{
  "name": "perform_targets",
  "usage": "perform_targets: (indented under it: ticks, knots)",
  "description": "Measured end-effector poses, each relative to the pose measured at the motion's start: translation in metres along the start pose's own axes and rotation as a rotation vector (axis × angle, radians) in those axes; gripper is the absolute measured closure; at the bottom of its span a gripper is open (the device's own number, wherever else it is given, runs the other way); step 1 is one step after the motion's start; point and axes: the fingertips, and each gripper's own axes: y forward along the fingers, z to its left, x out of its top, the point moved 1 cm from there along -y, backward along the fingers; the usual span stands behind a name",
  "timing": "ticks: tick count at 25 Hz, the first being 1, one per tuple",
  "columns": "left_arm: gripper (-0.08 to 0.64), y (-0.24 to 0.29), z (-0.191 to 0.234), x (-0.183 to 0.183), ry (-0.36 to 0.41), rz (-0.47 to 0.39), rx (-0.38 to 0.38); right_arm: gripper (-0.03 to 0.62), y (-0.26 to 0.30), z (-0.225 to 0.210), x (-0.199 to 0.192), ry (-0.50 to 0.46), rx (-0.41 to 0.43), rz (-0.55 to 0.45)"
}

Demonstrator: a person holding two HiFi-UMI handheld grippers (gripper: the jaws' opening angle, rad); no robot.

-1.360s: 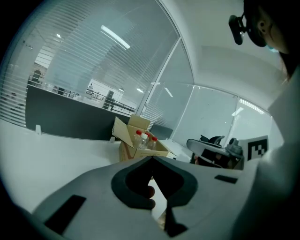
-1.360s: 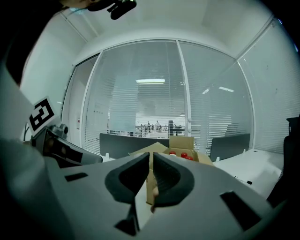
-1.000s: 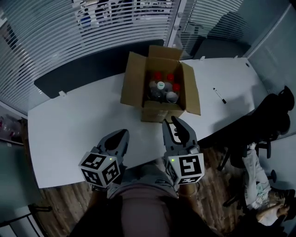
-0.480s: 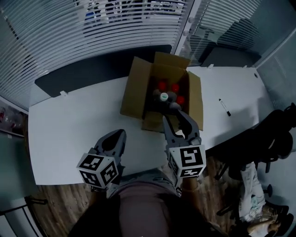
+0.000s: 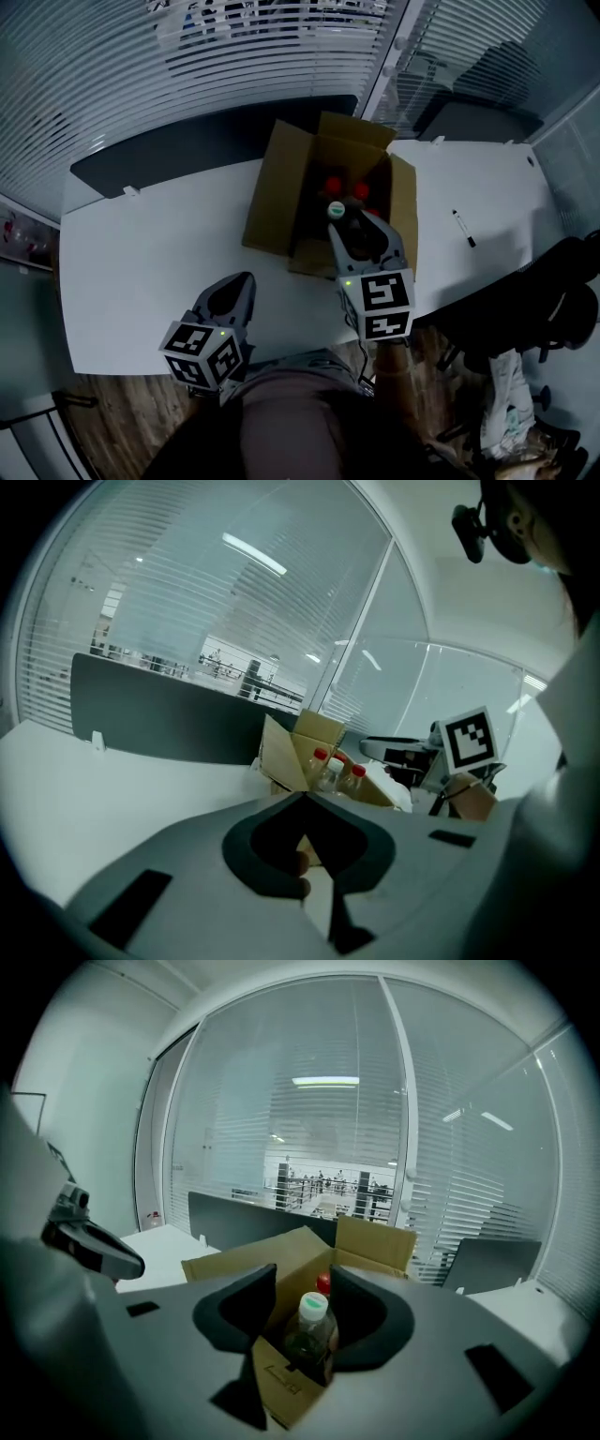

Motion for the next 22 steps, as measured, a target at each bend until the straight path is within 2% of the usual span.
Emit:
perform_targets:
  ticks: [22]
  knots:
    - [0.551, 0.025, 0.043, -0.013, -0.051, 0.108, 0.079, 0.411, 0.073, -0.011, -0.052, 0.005, 0.053, 0.338]
